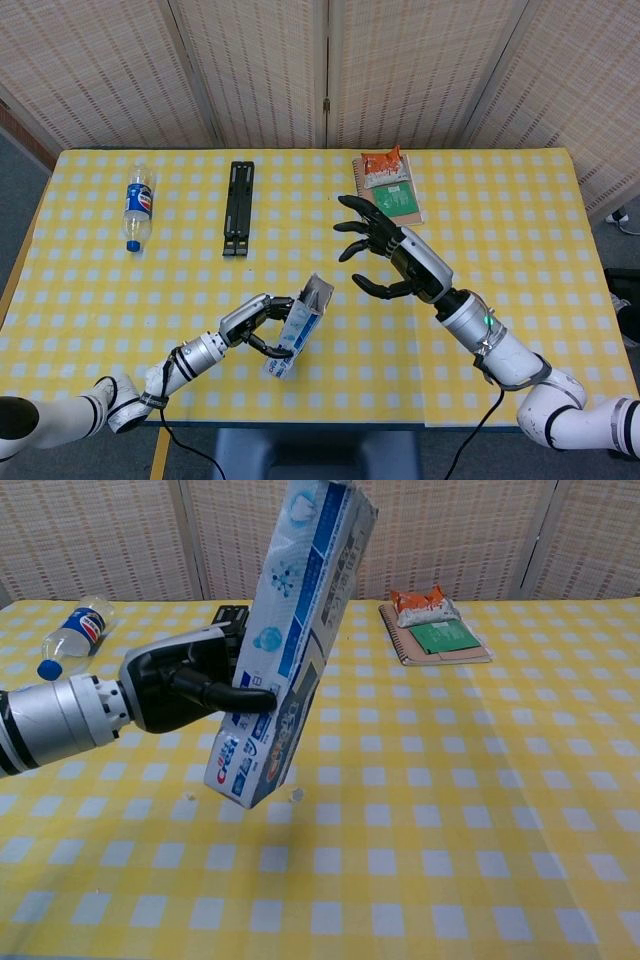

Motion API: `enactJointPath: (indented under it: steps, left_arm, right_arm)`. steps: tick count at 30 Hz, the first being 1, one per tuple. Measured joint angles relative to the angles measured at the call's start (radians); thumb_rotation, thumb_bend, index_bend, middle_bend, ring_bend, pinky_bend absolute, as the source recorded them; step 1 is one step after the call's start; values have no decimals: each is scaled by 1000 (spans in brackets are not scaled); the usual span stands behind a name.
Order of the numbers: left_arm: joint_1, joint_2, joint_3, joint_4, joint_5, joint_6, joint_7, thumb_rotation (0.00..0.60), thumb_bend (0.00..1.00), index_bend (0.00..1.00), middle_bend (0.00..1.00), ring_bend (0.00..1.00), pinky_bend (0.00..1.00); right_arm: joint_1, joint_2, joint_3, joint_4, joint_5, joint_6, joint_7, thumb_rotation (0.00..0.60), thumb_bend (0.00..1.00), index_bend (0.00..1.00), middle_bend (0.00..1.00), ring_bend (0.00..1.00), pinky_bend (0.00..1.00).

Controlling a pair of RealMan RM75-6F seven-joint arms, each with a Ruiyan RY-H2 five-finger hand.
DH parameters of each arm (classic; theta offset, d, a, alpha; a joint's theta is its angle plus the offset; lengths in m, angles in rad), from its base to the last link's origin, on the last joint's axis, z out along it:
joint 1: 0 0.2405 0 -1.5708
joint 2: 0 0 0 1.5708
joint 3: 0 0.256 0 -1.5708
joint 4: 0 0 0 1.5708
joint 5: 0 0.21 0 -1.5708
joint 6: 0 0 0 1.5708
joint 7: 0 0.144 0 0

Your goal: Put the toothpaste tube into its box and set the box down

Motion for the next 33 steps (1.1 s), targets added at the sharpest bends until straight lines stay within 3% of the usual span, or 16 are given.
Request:
enactJointPath:
  steps: [9,14,19,23,33]
  left_arm:
    - [2,28,12,-6,10,0,19,600,470,529,596,559,597]
    - [4,53,28,22,10,-25,81,600,470,529,596,559,598]
    - [17,82,31,56,-13,-57,236,600,470,529,596,560,598]
    - [32,114,26,66,-46,-85,389,600,470,529,596,563,601]
    - [72,159,8,83,-112,-139,823,600,470,531,596,563,607]
  right_arm:
    - [-21,20,7,-15,6,38,-47,600,394,0,0,36,171]
    - [-81,73,3,-21,-18,126,-103,600,394,0,0,32,170]
    - [-165,134,-39,-8,-91,221,-127,600,394,0,0,35,170]
    - [-220,162,-106,34,-163,266,-115,600,393,0,0,42,170]
    - [-299,155,-209,159,-277,390,-43,600,394,0,0,45,170]
